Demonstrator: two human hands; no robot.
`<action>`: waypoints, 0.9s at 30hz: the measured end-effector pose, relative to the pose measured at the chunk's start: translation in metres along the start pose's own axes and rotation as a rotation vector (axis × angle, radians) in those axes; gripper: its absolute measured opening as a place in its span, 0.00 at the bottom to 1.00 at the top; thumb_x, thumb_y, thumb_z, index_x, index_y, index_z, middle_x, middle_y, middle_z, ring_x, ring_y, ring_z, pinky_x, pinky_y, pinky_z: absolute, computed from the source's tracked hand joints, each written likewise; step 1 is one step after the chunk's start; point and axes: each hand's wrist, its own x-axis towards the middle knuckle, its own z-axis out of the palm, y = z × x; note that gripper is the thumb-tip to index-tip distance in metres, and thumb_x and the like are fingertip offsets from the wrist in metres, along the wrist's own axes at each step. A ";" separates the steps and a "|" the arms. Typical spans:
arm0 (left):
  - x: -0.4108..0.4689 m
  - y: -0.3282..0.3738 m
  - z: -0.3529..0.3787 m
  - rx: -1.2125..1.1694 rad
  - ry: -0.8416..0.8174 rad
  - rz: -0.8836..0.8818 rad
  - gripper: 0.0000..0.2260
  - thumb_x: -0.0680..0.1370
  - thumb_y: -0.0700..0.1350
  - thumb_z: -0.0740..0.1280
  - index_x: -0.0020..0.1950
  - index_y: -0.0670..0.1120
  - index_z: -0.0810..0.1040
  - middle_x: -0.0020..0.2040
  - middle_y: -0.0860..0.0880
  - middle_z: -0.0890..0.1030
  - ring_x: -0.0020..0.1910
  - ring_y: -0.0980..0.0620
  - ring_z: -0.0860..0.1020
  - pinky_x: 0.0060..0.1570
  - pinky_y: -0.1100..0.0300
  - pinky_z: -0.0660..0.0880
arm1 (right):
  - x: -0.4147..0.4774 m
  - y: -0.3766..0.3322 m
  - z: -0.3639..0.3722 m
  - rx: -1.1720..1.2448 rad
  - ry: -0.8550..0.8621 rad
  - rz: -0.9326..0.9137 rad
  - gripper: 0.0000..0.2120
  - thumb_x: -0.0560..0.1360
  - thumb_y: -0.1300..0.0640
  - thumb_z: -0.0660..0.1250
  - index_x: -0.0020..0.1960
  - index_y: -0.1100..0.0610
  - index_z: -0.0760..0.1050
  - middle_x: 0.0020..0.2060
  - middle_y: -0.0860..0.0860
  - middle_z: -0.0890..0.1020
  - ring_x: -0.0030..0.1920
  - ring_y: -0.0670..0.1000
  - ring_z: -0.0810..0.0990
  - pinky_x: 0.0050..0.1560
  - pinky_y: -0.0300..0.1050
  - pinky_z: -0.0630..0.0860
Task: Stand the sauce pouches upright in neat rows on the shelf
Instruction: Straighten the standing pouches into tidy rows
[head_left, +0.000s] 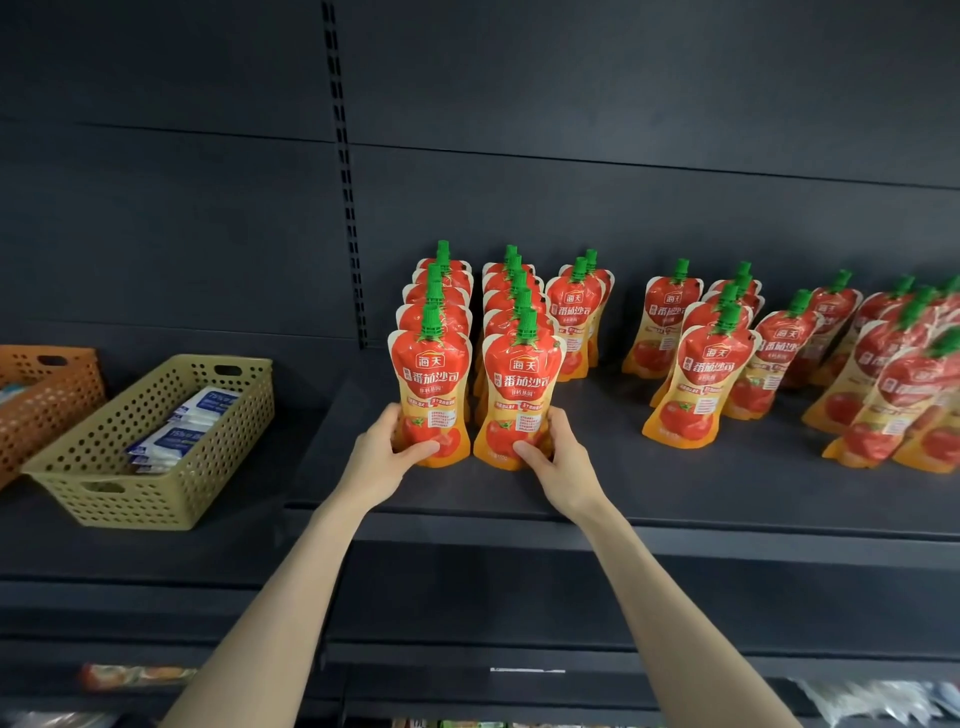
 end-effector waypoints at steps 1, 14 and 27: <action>0.000 0.000 0.000 0.004 -0.003 -0.004 0.24 0.73 0.47 0.71 0.66 0.48 0.67 0.61 0.50 0.76 0.59 0.52 0.76 0.58 0.56 0.74 | 0.000 0.000 0.000 0.001 -0.002 0.000 0.24 0.78 0.54 0.63 0.70 0.55 0.59 0.66 0.51 0.73 0.65 0.51 0.72 0.64 0.46 0.70; -0.004 0.004 0.000 0.032 0.012 -0.022 0.24 0.74 0.46 0.69 0.67 0.46 0.65 0.64 0.48 0.75 0.62 0.50 0.74 0.58 0.55 0.72 | -0.001 -0.001 -0.001 0.006 -0.012 0.010 0.23 0.78 0.55 0.63 0.70 0.56 0.59 0.65 0.51 0.73 0.65 0.50 0.72 0.62 0.42 0.70; -0.006 0.008 0.002 0.047 0.005 -0.041 0.25 0.74 0.46 0.69 0.68 0.45 0.64 0.65 0.47 0.74 0.63 0.48 0.73 0.58 0.55 0.72 | -0.004 -0.001 0.001 -0.013 0.012 0.019 0.23 0.77 0.54 0.63 0.69 0.56 0.60 0.65 0.51 0.73 0.65 0.50 0.73 0.60 0.41 0.70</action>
